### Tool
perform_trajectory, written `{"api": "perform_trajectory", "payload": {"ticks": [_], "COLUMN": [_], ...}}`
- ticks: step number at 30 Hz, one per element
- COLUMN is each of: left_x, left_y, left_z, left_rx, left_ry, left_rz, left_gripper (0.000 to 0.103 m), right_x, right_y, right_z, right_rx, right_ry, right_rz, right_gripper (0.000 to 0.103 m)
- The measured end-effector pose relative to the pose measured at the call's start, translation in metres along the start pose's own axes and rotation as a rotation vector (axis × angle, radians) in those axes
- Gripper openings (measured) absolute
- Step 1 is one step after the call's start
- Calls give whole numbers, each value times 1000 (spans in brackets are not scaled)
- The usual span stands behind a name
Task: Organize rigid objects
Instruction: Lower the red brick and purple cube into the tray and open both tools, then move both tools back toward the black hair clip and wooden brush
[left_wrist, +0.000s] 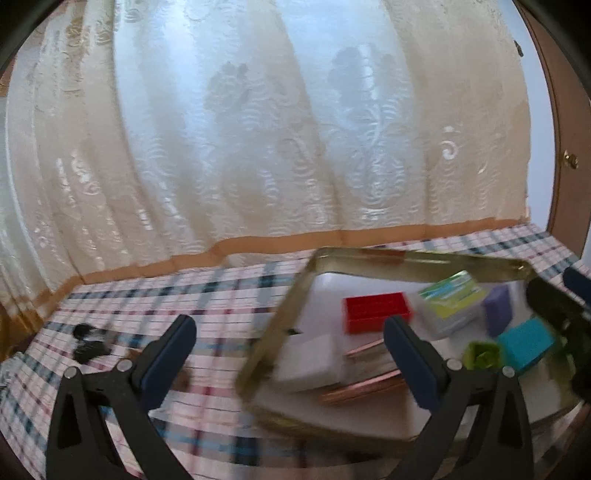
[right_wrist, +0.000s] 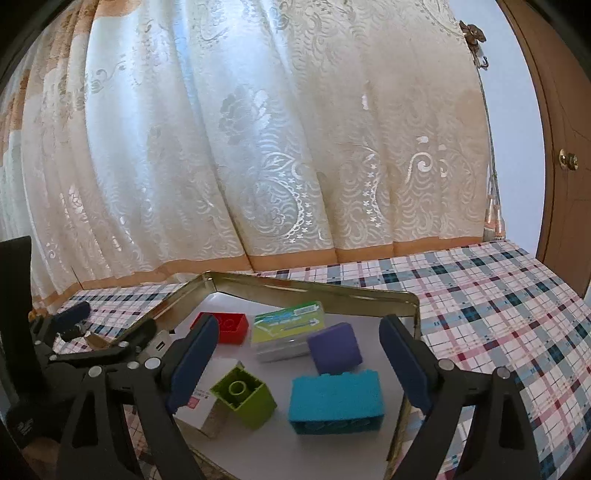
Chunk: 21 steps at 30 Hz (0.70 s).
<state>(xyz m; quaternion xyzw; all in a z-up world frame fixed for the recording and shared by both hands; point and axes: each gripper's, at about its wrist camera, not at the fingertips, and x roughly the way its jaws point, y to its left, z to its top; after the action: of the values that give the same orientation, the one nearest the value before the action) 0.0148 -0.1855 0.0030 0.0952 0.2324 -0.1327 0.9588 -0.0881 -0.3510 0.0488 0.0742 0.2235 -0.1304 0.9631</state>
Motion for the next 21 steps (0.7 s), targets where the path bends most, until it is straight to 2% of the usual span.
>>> {"api": "perform_trajectory", "payload": {"ticks": [7, 12, 16, 21], "left_x": [0, 4, 7, 11], "left_y": [45, 71, 89, 118], "left_z": [-10, -17, -21, -25], "left_rx": [-17, -26, -26, -60], "left_ry": [-11, -13, -7, 8], "left_rz": [62, 109, 143, 169], "left_gripper": [103, 103, 103, 103], "right_x": [4, 9, 12, 25], "right_y": [31, 67, 92, 130], "right_z": [-7, -11, -11, -12], "right_rx": [-28, -124, -151, -179], "right_ry": [-14, -23, -51, -38], "right_rz": [15, 0, 36, 81], "right_gripper": [90, 90, 90, 90]}}
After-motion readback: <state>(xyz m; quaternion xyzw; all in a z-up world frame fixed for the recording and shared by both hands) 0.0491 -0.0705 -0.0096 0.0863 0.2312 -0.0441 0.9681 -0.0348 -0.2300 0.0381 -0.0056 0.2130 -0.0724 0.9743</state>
